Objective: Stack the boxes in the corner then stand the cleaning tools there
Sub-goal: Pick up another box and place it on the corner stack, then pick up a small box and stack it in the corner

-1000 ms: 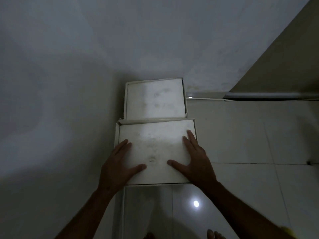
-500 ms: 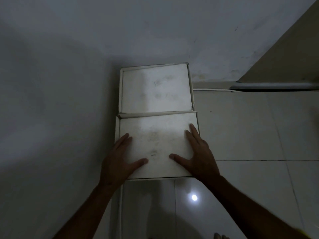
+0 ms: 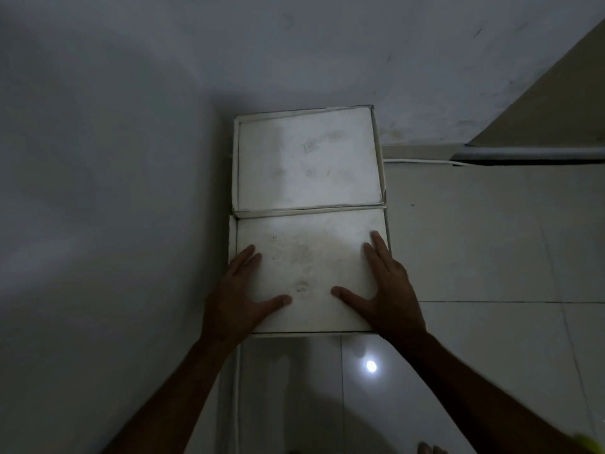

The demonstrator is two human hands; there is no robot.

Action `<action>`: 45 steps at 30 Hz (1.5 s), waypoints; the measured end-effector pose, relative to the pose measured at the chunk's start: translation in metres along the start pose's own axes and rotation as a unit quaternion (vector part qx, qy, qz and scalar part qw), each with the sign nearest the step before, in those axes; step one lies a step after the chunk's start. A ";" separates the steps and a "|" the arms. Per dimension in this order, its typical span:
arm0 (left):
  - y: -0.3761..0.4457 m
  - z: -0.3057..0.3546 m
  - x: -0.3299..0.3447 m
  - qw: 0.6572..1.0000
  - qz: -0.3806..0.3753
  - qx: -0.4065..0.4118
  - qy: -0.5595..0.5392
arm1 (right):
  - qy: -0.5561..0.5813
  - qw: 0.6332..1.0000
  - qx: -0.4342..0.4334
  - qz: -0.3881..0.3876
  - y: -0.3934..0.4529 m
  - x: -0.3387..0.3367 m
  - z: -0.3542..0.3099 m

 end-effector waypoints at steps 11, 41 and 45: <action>0.004 -0.002 0.003 1.000 0.003 0.004 0.026 | -0.014 1.000 0.007 -0.010 0.004 0.001 -0.003; -0.144 0.235 -0.112 0.976 -0.074 0.171 0.114 | -0.119 0.992 0.019 -0.049 -0.127 -0.243 -0.110; -0.191 0.294 -0.144 0.969 -0.119 0.191 0.104 | -0.112 0.992 0.041 -0.029 -0.176 -0.311 -0.129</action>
Point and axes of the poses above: each hand's wrist, its own y-axis towards the middle knuckle, its own x-axis out of the palm, z = x × y, the point moved 6 cm from there along y, towards the middle knuckle, and after that the axes turned 6 degrees about -x, right-handed, at the moved point
